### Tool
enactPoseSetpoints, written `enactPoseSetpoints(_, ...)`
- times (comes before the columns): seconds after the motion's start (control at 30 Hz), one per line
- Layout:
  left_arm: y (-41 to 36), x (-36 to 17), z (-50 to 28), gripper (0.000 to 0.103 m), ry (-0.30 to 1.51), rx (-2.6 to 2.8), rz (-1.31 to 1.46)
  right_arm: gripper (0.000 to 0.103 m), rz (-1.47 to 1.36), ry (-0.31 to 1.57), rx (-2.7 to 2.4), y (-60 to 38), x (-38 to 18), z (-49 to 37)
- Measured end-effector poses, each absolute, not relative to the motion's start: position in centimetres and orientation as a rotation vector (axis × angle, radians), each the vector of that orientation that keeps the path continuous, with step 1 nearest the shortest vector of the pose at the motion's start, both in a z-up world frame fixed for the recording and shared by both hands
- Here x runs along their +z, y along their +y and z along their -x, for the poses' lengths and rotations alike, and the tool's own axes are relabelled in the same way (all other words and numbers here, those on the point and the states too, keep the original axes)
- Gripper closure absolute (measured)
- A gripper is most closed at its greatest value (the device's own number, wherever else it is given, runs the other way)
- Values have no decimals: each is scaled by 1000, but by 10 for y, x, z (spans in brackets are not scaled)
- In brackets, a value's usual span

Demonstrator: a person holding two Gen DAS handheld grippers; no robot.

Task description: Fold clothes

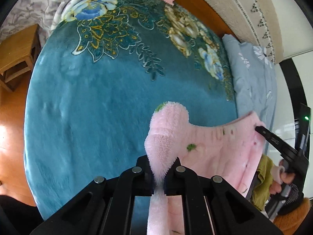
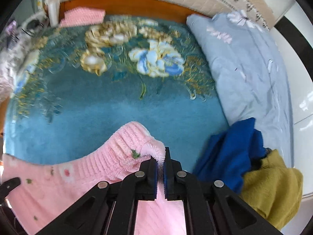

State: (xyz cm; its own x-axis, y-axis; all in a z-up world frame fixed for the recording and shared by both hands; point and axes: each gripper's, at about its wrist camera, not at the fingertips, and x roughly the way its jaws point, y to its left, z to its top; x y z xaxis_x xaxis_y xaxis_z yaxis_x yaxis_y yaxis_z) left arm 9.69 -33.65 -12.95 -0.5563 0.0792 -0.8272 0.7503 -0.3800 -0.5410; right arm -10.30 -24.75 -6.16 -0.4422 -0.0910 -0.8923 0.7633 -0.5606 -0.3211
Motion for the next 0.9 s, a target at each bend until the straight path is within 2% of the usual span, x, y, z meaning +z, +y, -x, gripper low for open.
enactPoseSetpoints(0.3, -343, -176, -86, 97, 1410, -1876, -1277, 99, -1370, 1006, -2016, -249, -146, 123)
enactPoseSetpoints(0.6, -343, -194, -84, 95, 1413, -1829, -1365, 95, -1447, 1008, -1996, -248, -174, 126)
enactPoseSetpoints(0.67, -343, -195, -83, 93, 1407, -1831, -1377, 90, -1432, 1009, -1992, -244, -165, 123)
enactPoseSetpoints(0.73, -343, -194, -87, 93, 1440, -1819, -1378, 60, -1405, 979, -2011, -237, -146, 120)
enactPoseSetpoints(0.8, -344, -190, -94, 82, 1454, -1801, -1373, 54, -1356, 856, -2056, -221, -114, 113)
enactPoseSetpoints(0.87, -344, -181, -101, 72, 1438, -1777, -1360, 54, -1310, 698, -2102, -187, -75, 105)
enactPoseSetpoints(0.9, -343, -176, -104, 70, 1426, -1777, -1353, 52, -1290, 632, -2132, -160, -57, 102)
